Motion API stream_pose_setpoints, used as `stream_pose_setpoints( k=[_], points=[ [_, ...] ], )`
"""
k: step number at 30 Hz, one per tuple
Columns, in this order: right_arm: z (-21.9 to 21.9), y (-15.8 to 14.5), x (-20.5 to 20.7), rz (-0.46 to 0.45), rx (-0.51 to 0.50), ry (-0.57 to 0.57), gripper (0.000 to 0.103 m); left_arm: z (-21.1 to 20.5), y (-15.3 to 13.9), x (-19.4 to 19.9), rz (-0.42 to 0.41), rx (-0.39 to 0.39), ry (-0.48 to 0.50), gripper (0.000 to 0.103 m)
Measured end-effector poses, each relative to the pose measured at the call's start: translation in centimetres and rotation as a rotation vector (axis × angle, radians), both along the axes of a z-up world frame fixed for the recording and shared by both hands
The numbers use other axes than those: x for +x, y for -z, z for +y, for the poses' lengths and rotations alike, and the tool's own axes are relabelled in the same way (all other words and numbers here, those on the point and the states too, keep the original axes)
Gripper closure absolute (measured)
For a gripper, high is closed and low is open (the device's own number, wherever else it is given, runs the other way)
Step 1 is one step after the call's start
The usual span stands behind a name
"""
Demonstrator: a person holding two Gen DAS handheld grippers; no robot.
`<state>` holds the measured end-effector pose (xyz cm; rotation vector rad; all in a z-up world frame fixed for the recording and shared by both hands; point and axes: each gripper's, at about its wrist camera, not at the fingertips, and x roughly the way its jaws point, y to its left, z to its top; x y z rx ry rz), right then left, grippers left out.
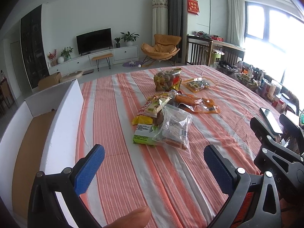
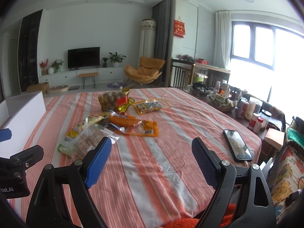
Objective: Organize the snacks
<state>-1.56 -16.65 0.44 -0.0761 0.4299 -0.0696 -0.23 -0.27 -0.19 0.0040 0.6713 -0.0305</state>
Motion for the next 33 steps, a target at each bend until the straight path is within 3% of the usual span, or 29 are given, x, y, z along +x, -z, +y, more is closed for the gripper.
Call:
stream_pose_setpoints(
  k=[33],
  points=[
    [0.02, 0.11, 0.04, 0.004, -0.001, -0.003, 0.014, 0.04, 0.61, 0.39, 0.019, 0.010, -0.007, 0.000]
  ],
)
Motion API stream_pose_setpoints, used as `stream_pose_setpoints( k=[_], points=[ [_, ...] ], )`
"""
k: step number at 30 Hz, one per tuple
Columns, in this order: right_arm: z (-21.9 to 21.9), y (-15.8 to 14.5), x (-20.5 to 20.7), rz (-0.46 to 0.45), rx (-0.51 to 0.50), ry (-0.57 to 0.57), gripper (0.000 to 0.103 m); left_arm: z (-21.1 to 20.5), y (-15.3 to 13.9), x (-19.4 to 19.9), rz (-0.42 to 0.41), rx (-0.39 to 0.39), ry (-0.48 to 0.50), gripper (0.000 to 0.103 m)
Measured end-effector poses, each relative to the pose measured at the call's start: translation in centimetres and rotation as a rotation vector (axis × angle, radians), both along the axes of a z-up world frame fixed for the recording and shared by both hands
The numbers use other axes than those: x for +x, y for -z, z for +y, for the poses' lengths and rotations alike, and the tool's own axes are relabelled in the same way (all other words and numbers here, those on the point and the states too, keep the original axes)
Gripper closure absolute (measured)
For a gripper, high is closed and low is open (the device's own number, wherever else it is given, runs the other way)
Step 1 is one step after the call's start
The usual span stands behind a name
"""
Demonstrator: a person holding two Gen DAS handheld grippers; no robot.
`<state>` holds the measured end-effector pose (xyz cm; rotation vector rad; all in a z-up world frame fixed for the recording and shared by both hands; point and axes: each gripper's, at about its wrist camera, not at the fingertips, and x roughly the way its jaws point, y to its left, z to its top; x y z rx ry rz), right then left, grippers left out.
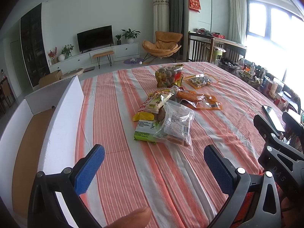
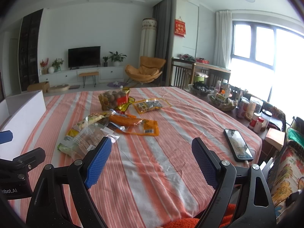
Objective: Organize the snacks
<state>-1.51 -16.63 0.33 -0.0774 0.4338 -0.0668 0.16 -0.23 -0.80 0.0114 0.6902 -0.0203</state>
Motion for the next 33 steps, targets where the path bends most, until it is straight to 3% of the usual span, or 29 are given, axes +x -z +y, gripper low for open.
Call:
stream_pose_setpoints(
  k=[23, 33],
  points=[
    [-0.1, 0.5, 0.1, 0.004, 0.018, -0.001, 0.015, 0.9, 1.2, 0.5, 0.054, -0.028, -0.016, 0.000],
    [-0.2, 0.6, 0.4, 0.022, 0.005, 0.000, 0.015, 1.3, 2.4, 1.3, 0.113, -0.023, -0.022, 0.000]
  ],
)
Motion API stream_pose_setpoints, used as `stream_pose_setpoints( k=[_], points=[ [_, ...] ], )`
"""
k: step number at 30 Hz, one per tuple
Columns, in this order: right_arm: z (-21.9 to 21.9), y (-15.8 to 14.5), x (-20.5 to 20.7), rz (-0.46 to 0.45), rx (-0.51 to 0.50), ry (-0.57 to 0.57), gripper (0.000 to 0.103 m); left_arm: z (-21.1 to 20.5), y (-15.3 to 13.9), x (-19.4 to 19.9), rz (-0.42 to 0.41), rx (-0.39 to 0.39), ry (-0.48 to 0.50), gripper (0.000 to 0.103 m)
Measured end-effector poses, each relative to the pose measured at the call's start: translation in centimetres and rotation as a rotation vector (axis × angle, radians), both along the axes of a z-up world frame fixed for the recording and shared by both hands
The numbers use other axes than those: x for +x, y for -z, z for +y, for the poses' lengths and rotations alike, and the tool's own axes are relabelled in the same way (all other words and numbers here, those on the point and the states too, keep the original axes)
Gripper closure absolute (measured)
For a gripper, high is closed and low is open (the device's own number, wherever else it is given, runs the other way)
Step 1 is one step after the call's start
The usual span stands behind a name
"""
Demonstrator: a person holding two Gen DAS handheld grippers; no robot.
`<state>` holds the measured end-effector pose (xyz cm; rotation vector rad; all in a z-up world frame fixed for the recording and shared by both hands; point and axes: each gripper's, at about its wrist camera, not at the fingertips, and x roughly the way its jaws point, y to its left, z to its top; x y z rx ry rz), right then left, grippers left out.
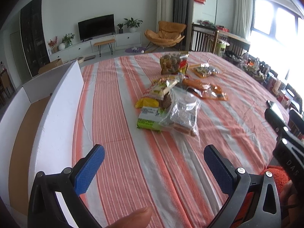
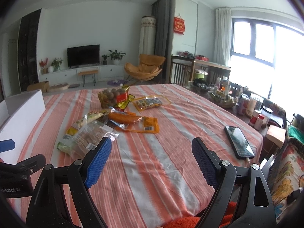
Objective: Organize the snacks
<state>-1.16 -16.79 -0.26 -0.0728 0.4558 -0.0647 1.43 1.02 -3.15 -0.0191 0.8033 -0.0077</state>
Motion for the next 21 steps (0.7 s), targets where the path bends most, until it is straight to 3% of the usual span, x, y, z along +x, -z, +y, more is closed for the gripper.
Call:
stream_pose_setpoints(
  k=[5, 11, 21],
  points=[
    [-0.4, 0.1, 0.1, 0.012, 0.014, 0.002, 0.015, 0.5, 1.3, 0.6, 0.076, -0.040, -0.012, 0.000],
    [-0.5, 0.2, 0.2, 0.022, 0.011, 0.002, 0.015, 0.6, 1.5, 0.5, 0.065, -0.026, -0.028, 0.000],
    [-0.4, 0.5, 0.6, 0.045, 0.005, 0.002, 0.015, 0.9, 3.0, 1.1, 0.115, -0.022, -0.032, 0.000]
  ],
)
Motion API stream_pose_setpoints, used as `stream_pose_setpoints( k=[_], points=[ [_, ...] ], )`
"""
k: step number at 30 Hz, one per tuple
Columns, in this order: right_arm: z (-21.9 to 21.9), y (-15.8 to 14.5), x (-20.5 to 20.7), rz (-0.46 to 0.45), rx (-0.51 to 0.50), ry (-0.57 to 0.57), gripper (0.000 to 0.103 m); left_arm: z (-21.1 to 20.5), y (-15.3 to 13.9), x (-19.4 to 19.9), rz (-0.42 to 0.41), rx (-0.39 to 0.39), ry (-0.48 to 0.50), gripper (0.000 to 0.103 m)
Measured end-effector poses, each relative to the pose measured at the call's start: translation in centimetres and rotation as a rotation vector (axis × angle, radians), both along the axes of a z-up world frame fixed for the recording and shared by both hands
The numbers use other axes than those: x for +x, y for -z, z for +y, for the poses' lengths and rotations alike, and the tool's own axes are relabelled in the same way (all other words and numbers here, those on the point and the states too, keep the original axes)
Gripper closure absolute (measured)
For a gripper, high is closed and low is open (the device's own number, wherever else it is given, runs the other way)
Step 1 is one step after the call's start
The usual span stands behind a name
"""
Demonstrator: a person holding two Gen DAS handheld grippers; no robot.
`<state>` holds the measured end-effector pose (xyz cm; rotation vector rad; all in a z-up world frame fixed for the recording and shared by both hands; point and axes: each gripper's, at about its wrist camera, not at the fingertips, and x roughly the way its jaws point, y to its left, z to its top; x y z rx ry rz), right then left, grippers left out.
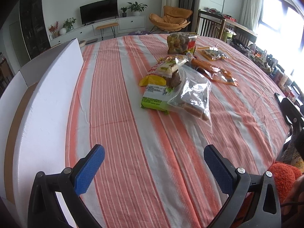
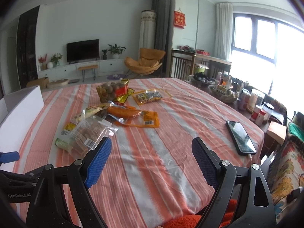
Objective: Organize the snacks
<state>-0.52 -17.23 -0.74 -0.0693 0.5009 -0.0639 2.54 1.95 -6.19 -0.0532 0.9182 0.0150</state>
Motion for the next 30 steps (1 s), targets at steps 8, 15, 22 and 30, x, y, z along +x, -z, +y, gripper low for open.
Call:
stream_pose_setpoints(
  k=[8, 15, 22, 30],
  points=[
    [-0.2, 0.2, 0.3, 0.015, 0.010, 0.004, 0.015, 0.7, 2.1, 0.9, 0.054, 0.021, -0.023, 0.000],
    [-0.4, 0.5, 0.8, 0.043, 0.019, 0.008, 0.015, 0.7, 3.6, 1.7, 0.088, 0.042, -0.023, 0.000],
    [-0.8, 0.7, 1.3, 0.074, 0.035, 0.015, 0.015, 0.8, 5.0, 2.3, 0.117, 0.047, -0.022, 0.000],
    [-1.2, 1.7, 3.6, 0.193, 0.114, -0.059, 0.015, 1.3, 5.5, 2.1, 0.102, 0.030, -0.021, 0.000]
  ],
)
